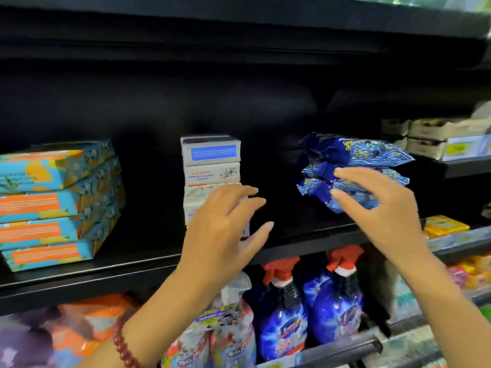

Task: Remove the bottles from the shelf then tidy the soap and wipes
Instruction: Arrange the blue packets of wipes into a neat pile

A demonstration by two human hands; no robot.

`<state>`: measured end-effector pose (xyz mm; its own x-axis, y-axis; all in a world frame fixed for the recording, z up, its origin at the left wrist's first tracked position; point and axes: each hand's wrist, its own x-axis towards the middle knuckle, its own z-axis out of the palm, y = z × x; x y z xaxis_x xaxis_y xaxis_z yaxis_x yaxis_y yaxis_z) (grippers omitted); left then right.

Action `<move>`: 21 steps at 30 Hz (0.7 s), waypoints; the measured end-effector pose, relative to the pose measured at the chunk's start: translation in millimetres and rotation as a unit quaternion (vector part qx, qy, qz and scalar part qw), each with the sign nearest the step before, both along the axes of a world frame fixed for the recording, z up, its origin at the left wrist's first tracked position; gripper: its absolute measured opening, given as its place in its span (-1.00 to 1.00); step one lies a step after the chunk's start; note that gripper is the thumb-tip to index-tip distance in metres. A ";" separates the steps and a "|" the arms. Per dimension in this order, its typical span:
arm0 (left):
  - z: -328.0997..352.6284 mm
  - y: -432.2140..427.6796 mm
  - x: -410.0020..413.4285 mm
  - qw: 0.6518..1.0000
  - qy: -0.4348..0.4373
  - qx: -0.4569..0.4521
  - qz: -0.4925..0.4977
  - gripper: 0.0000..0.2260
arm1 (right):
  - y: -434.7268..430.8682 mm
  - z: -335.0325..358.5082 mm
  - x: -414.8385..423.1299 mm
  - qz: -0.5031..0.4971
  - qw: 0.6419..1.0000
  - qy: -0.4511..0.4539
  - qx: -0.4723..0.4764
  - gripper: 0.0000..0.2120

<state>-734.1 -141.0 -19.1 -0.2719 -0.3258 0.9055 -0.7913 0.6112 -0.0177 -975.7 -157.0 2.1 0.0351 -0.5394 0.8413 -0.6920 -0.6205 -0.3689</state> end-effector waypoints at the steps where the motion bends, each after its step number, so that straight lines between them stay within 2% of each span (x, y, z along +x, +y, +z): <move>1: -5.4 -2.6 -11.2 1.000 -0.005 0.000 -0.004 -0.71 | -4.2 8.5 -15.7 -0.029 0.999 -0.001 -0.025 -0.70; 4: -28.0 -13.6 -44.2 1.000 -0.027 0.012 0.011 -0.71 | -27.9 26.7 -57.1 -0.072 0.996 0.025 -0.043 -0.64; 8: -45.5 -31.7 -75.5 0.992 -0.064 0.046 0.102 -0.65 | -66.4 35.6 -88.1 -0.072 0.985 0.145 0.052 -0.34; 10: -46.4 -34.4 -82.5 0.985 -0.076 0.059 0.144 -0.61 | -80.5 38.3 -96.7 -0.087 0.974 0.200 0.053 -0.26; 13: -46.0 -31.2 -86.5 0.983 -0.060 0.055 0.165 -0.59 | -88.6 44.4 -100.1 -0.111 0.968 0.225 0.031 -0.30; 16: -47.2 -31.1 -87.7 0.983 -0.048 0.043 0.172 -0.58 | -92.6 43.4 -99.7 -0.085 0.969 0.231 0.013 -0.32; 21: -49.0 -32.2 -88.1 0.985 -0.039 0.045 0.160 -0.53 | -84.1 44.2 -96.9 -0.042 0.976 0.202 0.075 -0.32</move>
